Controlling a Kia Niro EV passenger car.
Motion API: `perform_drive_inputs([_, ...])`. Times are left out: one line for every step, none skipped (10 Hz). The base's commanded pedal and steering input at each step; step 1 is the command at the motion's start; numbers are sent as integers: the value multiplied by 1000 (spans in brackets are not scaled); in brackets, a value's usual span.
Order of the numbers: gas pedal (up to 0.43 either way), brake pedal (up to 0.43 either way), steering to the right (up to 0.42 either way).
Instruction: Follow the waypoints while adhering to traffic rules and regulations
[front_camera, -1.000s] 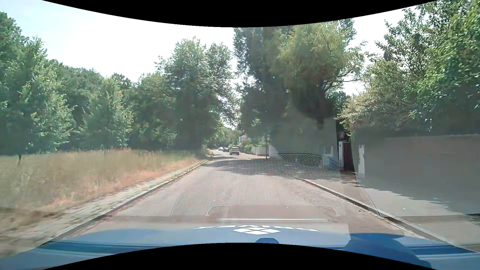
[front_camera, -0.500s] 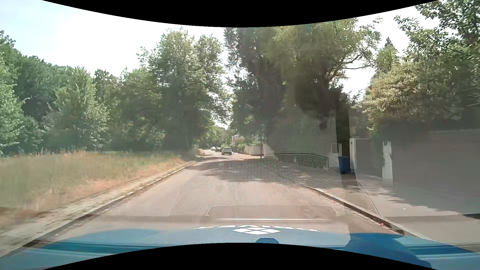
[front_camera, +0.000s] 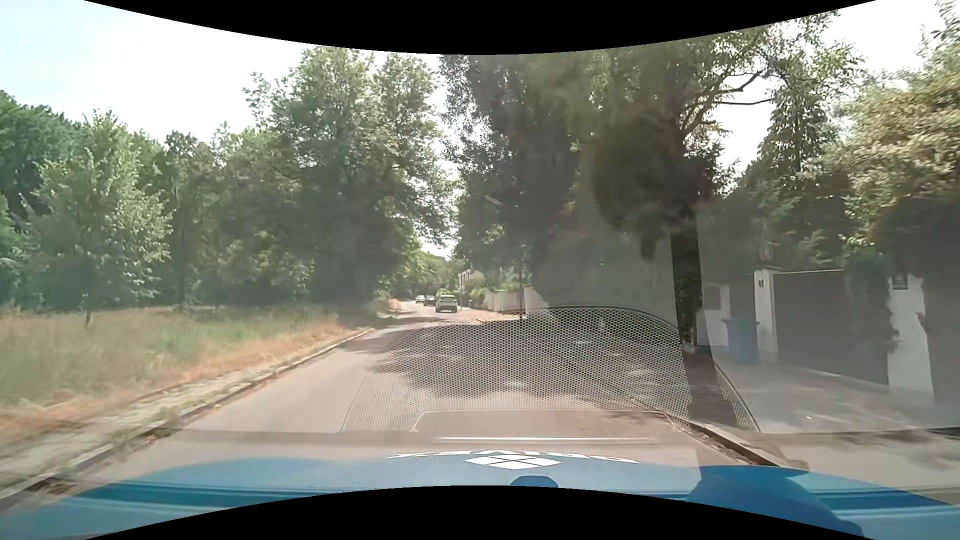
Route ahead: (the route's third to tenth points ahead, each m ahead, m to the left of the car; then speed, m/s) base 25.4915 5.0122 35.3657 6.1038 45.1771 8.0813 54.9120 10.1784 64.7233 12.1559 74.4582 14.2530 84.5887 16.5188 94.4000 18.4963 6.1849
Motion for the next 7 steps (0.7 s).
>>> perform_drive_inputs([169,0,-27])
perform_drive_inputs([169,0,-32])
perform_drive_inputs([157,0,-36])
perform_drive_inputs([150,0,-39])
perform_drive_inputs([138,0,-43])
perform_drive_inputs([138,0,-43])
perform_drive_inputs([138,0,-43])
